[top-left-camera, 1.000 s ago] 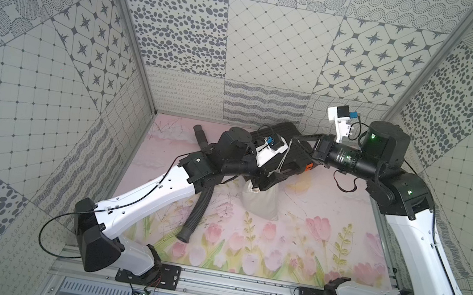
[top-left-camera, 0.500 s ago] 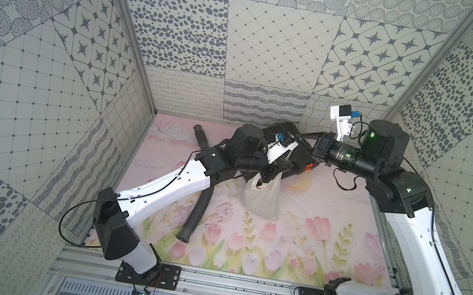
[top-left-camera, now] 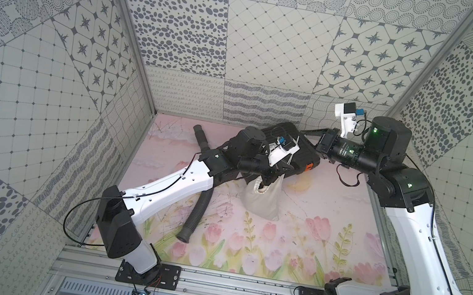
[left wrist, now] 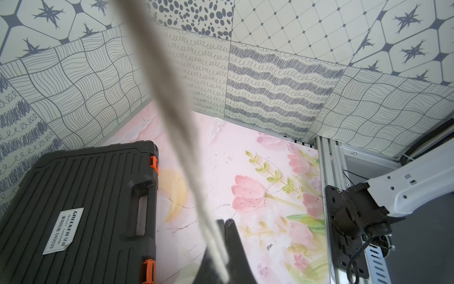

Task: Close the soil bag
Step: Frap the soil bag at the center of the board.

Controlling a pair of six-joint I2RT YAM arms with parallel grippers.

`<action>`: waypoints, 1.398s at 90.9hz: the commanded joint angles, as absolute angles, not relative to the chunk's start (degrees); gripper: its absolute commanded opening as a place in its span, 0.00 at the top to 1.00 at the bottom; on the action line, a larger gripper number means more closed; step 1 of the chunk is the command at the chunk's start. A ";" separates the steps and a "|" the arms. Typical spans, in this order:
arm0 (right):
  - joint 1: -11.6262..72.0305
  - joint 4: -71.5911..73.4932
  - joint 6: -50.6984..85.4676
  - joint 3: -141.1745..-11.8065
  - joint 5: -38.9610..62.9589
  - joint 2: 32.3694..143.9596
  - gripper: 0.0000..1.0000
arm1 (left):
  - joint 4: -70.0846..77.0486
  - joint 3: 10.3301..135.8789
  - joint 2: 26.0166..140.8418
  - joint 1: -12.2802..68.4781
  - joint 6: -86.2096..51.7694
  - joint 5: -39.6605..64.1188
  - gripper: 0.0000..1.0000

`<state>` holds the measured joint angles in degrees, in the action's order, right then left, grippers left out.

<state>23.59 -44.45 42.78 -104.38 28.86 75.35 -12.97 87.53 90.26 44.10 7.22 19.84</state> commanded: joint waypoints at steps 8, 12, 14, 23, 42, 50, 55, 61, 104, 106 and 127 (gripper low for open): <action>21.30 -38.40 41.69 -108.30 30.53 73.37 1.00 | -16.34 86.30 90.12 43.86 9.74 21.66 1.00; 20.99 -38.43 41.69 -108.59 30.73 73.46 1.00 | -16.74 86.12 90.03 43.82 10.19 21.61 1.00; 20.87 -38.48 41.69 -108.73 30.82 73.54 1.00 | -16.95 86.00 89.96 43.87 10.37 21.55 1.00; 20.45 -38.49 41.68 -109.18 30.94 73.89 1.00 | -19.36 86.51 90.26 43.87 11.03 21.37 1.00; 20.39 -38.54 41.72 -110.44 30.98 74.47 1.00 | -21.39 84.94 90.34 43.95 12.65 20.35 1.00; 20.39 -38.45 41.91 -110.94 31.17 74.61 1.00 | -21.81 84.68 90.56 43.97 12.38 19.97 1.00; 20.39 -38.49 42.22 -110.86 31.60 74.74 1.00 | -21.98 84.72 90.76 43.94 11.99 19.84 0.94; 20.39 -38.42 42.42 -110.41 31.77 74.66 1.00 | -22.10 84.82 91.12 43.95 11.61 19.57 0.97; 20.41 -38.48 42.43 -110.82 32.39 74.61 1.00 | -22.44 84.31 91.46 43.96 12.37 13.45 0.82; 20.46 -38.43 42.42 -110.78 32.38 74.60 1.00 | -22.53 84.31 91.44 43.93 12.50 13.16 0.85; 20.35 -38.48 41.86 -111.40 31.75 74.83 1.00 | -25.29 84.29 91.00 43.98 14.28 9.71 1.00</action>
<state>20.84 -48.25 42.83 -107.70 31.46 75.81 -15.00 84.90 90.85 44.07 12.16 14.02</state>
